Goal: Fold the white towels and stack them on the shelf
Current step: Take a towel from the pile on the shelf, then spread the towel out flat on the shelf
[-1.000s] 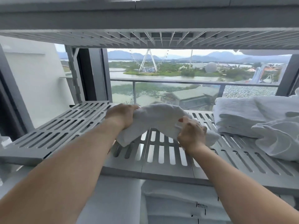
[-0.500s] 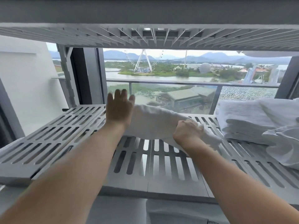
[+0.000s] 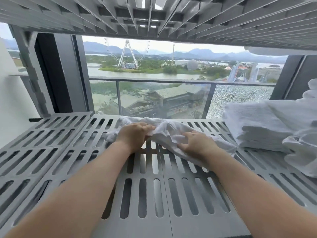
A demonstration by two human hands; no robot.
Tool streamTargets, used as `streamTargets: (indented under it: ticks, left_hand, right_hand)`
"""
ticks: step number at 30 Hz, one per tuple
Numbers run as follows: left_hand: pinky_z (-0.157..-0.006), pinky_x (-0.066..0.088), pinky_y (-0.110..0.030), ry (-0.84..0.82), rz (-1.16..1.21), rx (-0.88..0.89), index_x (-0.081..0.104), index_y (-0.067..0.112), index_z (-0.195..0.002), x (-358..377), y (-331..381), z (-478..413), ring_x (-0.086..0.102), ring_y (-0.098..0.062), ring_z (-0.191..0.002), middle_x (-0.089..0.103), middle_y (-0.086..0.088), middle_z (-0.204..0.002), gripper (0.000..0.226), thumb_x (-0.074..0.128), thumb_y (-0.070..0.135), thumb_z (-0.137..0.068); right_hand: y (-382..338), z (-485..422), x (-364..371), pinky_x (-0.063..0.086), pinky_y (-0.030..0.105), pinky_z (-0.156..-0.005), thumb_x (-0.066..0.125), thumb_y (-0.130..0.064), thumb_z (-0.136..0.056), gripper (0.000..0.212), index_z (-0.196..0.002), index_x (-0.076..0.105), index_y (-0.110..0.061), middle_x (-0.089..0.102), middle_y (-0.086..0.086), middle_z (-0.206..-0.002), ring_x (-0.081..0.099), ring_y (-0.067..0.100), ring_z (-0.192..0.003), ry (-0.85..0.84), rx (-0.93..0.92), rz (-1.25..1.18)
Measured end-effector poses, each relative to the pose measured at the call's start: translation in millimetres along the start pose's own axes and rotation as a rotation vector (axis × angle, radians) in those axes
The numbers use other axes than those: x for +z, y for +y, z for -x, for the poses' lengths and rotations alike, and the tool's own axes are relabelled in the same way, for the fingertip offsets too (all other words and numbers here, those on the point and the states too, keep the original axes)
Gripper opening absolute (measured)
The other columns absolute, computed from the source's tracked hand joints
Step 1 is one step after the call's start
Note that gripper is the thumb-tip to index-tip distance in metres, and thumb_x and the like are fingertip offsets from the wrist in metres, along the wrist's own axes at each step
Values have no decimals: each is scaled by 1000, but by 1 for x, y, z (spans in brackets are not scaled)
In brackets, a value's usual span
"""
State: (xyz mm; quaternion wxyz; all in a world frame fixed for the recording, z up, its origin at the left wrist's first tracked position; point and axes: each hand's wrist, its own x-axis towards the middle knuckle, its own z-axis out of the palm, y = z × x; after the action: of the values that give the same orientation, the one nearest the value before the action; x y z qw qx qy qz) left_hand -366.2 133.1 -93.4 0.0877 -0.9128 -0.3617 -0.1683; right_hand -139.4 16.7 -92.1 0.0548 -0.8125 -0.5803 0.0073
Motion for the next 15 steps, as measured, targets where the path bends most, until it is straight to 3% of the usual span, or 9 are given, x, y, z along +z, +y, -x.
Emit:
streamTargets:
  ticks: [3, 6, 9, 12, 15]
  left_hand:
    - [-89, 52, -42, 5, 34, -79, 56, 40, -135, 0, -4, -12, 64, -26, -114, 65, 2, -132, 39, 42, 25, -102]
    - [-79, 51, -39, 4, 71, -190, 63, 32, -110, -5, -8, -26, 65, -31, -98, 71, -5, -110, 26, 45, 20, -95]
    - [-71, 54, -38, 36, 74, -235, 59, 27, -98, -12, -8, -37, 65, -29, -85, 71, -3, -98, 16, 45, 19, -94]
    - [-65, 51, -34, 43, 48, -277, 60, 29, -98, -13, -7, -40, 62, -24, -80, 70, 1, -95, 18, 44, 19, -96]
    - [-75, 56, -39, -25, 41, -323, 61, 29, -101, -14, -5, -40, 65, -26, -89, 70, -1, -101, 25, 41, 15, -97]
  right_hand:
    - [7, -7, 3, 50, 40, -90, 47, -52, -93, 36, -114, 58, -25, 64, 4, -119, 59, 24, -106, 102, -50, 47]
    - [14, -19, 2, 50, 34, -74, 52, -35, -97, 14, -97, 60, -24, 68, 2, -101, 60, 20, -86, 210, -94, 49]
    - [22, -31, 1, 53, 36, -73, 47, -29, -98, 16, -89, 57, -21, 69, 5, -93, 63, 26, -84, 289, -71, -17]
    - [24, -41, 0, 43, 35, -65, 46, -30, -96, 20, -78, 49, -22, 69, 10, -87, 63, 32, -85, 340, -92, -130]
    - [24, -44, 4, 38, 33, -61, 50, -37, -95, 28, -72, 49, -22, 68, 8, -78, 62, 31, -78, 435, -109, -220]
